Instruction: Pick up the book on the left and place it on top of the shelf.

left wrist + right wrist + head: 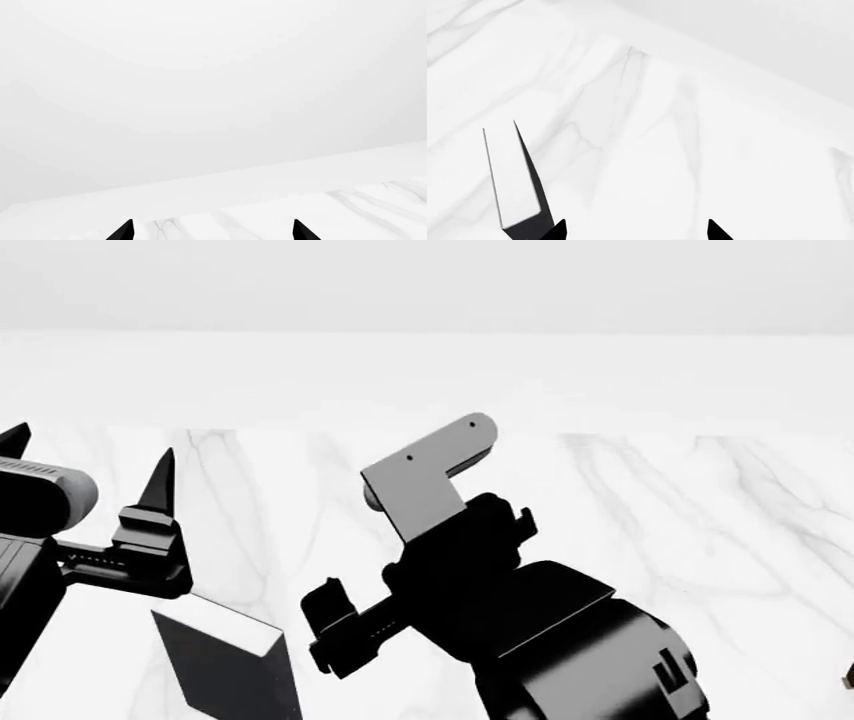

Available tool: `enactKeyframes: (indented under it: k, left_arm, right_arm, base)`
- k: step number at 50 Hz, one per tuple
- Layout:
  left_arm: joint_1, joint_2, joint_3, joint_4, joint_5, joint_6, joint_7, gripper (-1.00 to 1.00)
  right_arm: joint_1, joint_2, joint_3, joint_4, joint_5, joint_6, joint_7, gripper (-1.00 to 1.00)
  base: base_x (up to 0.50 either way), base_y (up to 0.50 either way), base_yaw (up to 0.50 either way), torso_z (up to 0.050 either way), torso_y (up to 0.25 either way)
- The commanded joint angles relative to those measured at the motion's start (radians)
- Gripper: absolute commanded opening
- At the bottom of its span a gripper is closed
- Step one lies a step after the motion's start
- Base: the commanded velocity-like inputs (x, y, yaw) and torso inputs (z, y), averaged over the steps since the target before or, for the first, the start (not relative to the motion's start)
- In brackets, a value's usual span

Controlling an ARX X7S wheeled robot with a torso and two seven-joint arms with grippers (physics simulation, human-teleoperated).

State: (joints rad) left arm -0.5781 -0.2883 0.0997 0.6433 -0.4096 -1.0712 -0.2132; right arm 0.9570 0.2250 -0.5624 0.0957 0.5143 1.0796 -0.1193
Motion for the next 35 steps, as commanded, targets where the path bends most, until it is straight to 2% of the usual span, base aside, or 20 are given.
enactKeyframes:
  k: [1,35]
  left_arm:
    - [-0.004,0.010,-0.016,-0.007,0.012,0.006,-0.005,1.00]
    - [-0.002,0.003,-0.004,-0.017,0.005,0.015,-0.019,1.00]
  right_arm:
    - [-0.002,-0.038,-0.036,0.058,-0.012,-0.037,-0.050,1.00]
    - [-0.040,-0.120,-0.144,0.095,-0.006,-0.109,-0.079,1.00]
  base:
    - [0.00,0.00,0.00,0.000,0.000]
    - [0.00,0.00,0.00,0.000,0.000]
